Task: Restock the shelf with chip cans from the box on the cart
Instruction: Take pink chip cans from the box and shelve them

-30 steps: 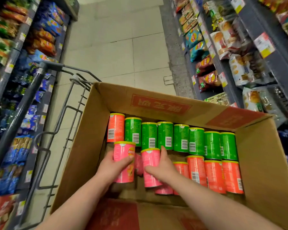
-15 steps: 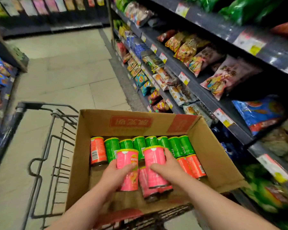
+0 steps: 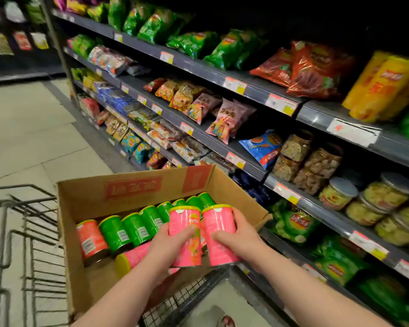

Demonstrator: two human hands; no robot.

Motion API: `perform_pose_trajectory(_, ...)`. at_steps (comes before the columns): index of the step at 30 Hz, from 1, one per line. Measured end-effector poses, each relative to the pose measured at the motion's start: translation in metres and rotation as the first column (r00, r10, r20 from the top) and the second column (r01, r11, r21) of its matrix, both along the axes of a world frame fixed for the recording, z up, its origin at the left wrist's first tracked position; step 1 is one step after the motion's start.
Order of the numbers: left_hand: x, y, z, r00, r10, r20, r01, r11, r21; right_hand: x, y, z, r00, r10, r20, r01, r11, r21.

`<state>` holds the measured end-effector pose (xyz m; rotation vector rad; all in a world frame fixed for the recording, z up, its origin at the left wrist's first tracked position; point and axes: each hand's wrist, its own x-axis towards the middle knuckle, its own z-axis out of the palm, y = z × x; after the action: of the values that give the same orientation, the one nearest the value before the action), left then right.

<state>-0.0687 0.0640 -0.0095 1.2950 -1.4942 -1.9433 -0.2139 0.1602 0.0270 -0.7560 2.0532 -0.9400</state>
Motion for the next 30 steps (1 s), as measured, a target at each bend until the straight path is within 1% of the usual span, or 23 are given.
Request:
perform_pose_trajectory(4,-0.020,0.023,0.004,0.993,-0.112,-0.021,0.111,0.993,-0.046,-0.008,0.040,0.009,0.992,-0.125,0.000,0.125,0.992,-0.018)
perform_pose_trajectory(6,-0.030,0.036,0.007,0.984,-0.175,-0.040,0.174,0.984,-0.030,-0.012,0.062,0.012,0.982,-0.187,0.003,0.187,0.982,-0.022)
perform_pose_trajectory(9,-0.048,0.060,0.013,0.956,-0.283,-0.081,0.281,0.959,-0.044,-0.017,0.098,0.020,0.961,-0.278,0.000,0.277,0.960,-0.040)
perform_pose_trajectory(13,-0.074,0.099,0.020,0.914,-0.395,-0.091,0.391,0.919,-0.056,-0.025,0.150,0.031,0.913,-0.408,0.010,0.407,0.911,-0.069)
perform_pose_trajectory(17,-0.099,0.156,0.032,0.864,-0.491,-0.114,0.491,0.871,-0.031,-0.030,0.217,0.041,0.851,-0.525,-0.002,0.522,0.845,-0.116)
perform_pose_trajectory(22,-0.125,0.240,0.043,0.772,-0.615,-0.162,0.623,0.782,0.004,-0.031,0.312,0.050,0.776,-0.631,0.003,0.626,0.768,-0.134)
perform_pose_trajectory(27,-0.139,0.328,0.057,0.711,-0.683,-0.169,0.695,0.719,0.017,-0.029,0.402,0.060,0.708,-0.705,0.036,0.700,0.694,-0.167)
perform_pose_trajectory(30,-0.147,0.379,0.066,0.694,-0.697,-0.182,0.711,0.702,0.024,-0.030,0.455,0.066,0.684,-0.727,0.065,0.723,0.664,-0.190)
